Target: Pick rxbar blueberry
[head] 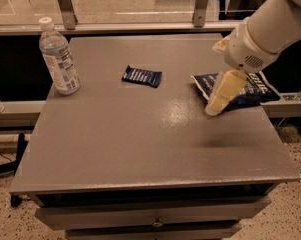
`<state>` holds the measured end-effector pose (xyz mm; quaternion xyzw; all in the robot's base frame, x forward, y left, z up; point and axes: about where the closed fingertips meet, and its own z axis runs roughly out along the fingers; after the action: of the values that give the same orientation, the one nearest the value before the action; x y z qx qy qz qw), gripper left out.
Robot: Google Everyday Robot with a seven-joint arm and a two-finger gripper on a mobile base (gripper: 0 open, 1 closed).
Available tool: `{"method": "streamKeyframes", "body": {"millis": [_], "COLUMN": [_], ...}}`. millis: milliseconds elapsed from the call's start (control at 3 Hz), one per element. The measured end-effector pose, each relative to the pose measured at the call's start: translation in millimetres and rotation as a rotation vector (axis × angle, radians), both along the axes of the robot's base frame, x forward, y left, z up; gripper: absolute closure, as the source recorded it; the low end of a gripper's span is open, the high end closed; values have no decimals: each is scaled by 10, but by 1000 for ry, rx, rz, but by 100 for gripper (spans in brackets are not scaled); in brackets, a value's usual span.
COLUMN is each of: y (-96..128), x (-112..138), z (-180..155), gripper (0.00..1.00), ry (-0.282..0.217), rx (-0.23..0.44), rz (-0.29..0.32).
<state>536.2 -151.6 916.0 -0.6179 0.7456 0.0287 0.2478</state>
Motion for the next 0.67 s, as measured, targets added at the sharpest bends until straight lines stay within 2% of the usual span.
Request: {"method": "streamKeyframes", "body": {"millis": [333, 667], "y": [195, 334], "x": [485, 954], "z": [-212, -350], "gripper": [0, 0], "ry": [-6, -4], "rx": [122, 242], "rz": [-14, -56]}}
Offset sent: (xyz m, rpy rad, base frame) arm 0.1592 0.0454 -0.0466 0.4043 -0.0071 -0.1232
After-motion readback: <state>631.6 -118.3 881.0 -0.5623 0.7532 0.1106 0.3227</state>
